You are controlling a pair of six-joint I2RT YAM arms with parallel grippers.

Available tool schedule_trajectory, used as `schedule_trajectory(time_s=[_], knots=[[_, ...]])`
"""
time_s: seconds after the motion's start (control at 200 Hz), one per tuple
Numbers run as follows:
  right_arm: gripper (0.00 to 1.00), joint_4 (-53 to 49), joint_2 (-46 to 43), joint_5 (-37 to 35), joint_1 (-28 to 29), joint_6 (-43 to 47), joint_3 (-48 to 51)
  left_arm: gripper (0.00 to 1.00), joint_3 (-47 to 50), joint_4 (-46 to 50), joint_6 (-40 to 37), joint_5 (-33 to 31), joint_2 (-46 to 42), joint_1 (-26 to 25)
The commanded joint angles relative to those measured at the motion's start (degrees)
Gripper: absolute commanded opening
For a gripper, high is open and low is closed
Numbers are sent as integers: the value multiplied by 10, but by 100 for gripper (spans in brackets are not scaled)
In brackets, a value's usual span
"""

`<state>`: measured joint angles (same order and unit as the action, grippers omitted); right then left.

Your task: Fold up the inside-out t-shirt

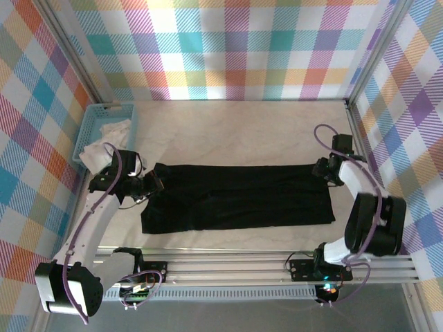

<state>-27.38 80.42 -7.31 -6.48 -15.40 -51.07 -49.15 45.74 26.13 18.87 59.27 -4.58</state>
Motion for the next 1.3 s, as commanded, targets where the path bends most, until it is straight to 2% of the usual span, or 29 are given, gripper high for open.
schedule_trajectory(time_s=[0.0, 0.095, 0.195, 0.405, 0.575, 0.815, 1.07, 1.295], knots=[[64, 76, -60, 158, 50, 13, 24, 0, 5, 14, -1, 18, -20, 4], [63, 87, -36, 203, 127, 3, 21, 0, 8, 10, -2, 21, -16, 4], [60, 104, 12, 185, 188, -7, 5, 0, 9, 5, -2, 25, -10, 4], [55, 60, 142, 112, 191, -12, -76, 0, 7, 4, -7, 23, -18, 4], [51, -32, 210, 102, 191, -10, -114, 0, 6, 28, -26, 5, -25, 4], [47, -99, 173, 124, 176, -32, -55, 0, 0, 61, -40, -11, -40, 4], [60, -100, 117, 140, 171, -26, -54, 0, 10, 64, -38, -13, -44, 4], [65, -56, 65, 169, 171, -35, -58, 0, 32, 68, -8, 9, -70, 4]])
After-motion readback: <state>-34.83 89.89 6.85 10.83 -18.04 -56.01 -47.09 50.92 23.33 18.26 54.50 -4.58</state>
